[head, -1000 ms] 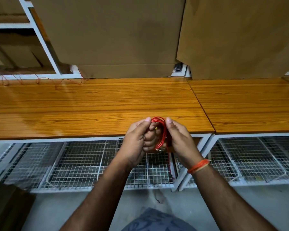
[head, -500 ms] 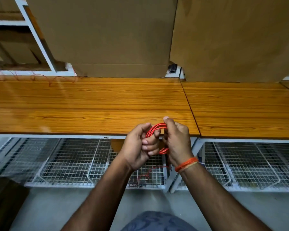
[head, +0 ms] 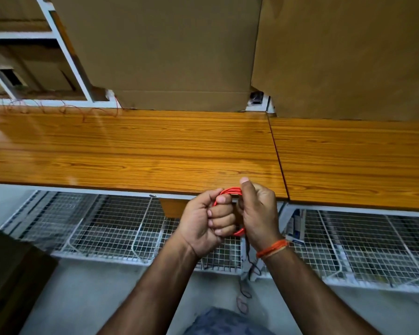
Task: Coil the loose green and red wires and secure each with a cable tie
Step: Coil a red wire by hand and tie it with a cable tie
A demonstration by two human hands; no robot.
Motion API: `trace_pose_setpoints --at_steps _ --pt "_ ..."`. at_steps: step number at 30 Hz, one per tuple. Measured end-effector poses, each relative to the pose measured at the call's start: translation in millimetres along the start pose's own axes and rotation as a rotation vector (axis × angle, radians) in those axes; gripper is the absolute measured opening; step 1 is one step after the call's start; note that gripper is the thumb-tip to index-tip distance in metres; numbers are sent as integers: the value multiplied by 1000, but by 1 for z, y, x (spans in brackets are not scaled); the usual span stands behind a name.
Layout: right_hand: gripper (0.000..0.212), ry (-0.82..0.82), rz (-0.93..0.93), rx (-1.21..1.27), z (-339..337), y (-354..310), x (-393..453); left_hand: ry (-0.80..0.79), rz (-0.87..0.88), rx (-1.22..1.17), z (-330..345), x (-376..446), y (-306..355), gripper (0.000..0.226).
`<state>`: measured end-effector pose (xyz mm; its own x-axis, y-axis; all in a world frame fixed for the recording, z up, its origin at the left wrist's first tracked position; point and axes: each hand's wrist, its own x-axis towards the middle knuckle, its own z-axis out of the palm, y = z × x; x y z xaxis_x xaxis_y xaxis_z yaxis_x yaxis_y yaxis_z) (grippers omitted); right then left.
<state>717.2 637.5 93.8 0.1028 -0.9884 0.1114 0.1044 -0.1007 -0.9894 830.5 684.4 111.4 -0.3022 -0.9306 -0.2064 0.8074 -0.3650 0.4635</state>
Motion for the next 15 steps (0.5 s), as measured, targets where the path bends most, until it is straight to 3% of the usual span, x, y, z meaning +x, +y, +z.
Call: trace_pose_setpoints --at_steps 3,6,9,12,15 --pt "45 -204 -27 0 -11 6 1 109 80 -28 1 -3 7 32" --pt "31 -314 -63 -169 -33 16 1 186 206 -109 -9 -10 22 37" --pt "6 -282 -16 -218 -55 30 0 235 326 -146 -22 -19 44 39" --pt "11 -159 0 -225 -67 41 -3 251 410 -177 -31 -24 60 40" --pt "13 -118 -103 -425 -64 38 -8 271 474 -186 -35 -26 66 39"
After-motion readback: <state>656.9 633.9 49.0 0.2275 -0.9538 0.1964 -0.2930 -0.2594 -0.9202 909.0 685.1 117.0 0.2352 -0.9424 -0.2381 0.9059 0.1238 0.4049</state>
